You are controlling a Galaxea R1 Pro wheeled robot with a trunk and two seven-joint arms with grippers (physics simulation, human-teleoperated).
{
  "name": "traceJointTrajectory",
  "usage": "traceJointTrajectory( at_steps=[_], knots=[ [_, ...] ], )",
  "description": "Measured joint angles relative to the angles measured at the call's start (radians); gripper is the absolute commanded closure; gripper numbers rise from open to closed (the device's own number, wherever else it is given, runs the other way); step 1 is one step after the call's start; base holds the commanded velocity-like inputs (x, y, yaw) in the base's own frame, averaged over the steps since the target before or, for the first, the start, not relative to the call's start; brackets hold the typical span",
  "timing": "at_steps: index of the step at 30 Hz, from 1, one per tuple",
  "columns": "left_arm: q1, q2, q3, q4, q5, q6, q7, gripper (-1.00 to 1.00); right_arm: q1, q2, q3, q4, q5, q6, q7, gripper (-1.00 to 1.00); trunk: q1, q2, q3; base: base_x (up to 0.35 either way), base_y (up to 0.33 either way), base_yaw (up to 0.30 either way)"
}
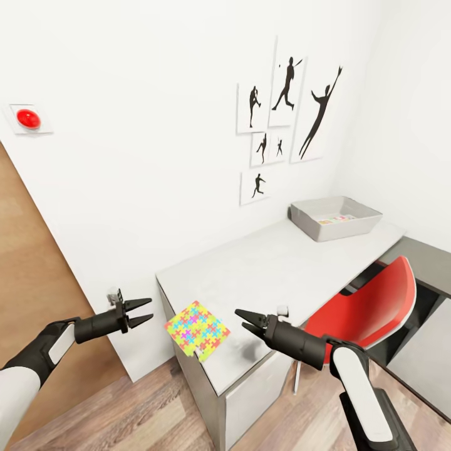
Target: Put all the toys in the child's room - the three board games (two on the bed and one on the table), the two jigsaw puzzles on the table, and the tennis ball on the table - inside the toy box on the table in the child's room.
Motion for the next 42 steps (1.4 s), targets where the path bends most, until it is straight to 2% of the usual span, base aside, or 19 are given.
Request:
traceJointTrajectory(
  at_steps=[6,18,22,23,25,26,28,29,34,42],
  knots=[
    [0.0,-0.001,0.0,0.0,0.0,0.001,0.043,-1.0,-0.004,-0.001,0.037,0.0,0.001,0.0,0.0,-1.0,0.023,-0.042,-0.019,0.0,0.0,0.0],
    [-0.001,-0.002,0.0,0.0,0.001,0.002,0.076,-1.0,0.001,-0.005,0.045,0.0,-0.009,0.0,0.026,-1.0,0.069,-0.126,-0.056,0.0,0.0,0.0],
    [-0.001,-0.001,0.001,0.0,0.001,0.002,0.077,-1.0,0.002,-0.005,0.043,0.0,-0.033,0.0,0.125,-1.0,0.084,-0.154,-0.069,0.0,0.0,0.0],
    [-0.001,-0.001,0.001,0.0,0.001,0.002,0.077,-1.0,0.002,-0.008,0.038,0.0,-0.041,0.0,0.182,-1.0,0.088,-0.161,-0.072,0.0,0.0,0.0],
    [-0.001,-0.002,0.001,0.0,0.001,0.001,0.078,-1.0,0.003,-0.018,0.023,0.0,-0.044,0.001,0.239,-1.0,0.096,-0.175,-0.078,0.0,0.0,0.0],
    [0.0,-0.003,0.0,0.0,0.001,0.001,0.078,-1.0,0.003,-0.036,-0.001,0.0,-0.048,0.001,0.289,-1.0,0.1,-0.182,-0.082,0.0,0.0,0.0],
    [0.0,-0.003,0.001,0.0,0.001,0.0,0.079,-1.0,0.003,-0.061,-0.028,0.0,-0.049,-0.001,0.333,-1.0,0.107,-0.196,-0.088,0.0,0.0,0.0],
    [0.0,-0.005,0.001,0.0,0.001,0.0,0.08,-1.0,0.003,-0.083,-0.048,0.0,-0.051,-0.001,0.365,-1.0,0.111,-0.203,-0.091,0.0,0.0,0.0],
    [0.0,-0.006,0.002,0.0,0.001,-0.001,0.082,-1.0,0.003,-0.118,-0.081,0.0,-0.053,-0.001,0.411,-1.0,0.13,-0.238,-0.107,0.0,0.0,0.0],
    [0.0,-0.001,0.005,0.0,0.003,-0.002,0.078,-1.0,0.003,-0.119,-0.084,0.001,-0.053,-0.001,0.425,-1.0,0.161,-0.294,-0.132,0.0,0.0,0.0]
  ],
)
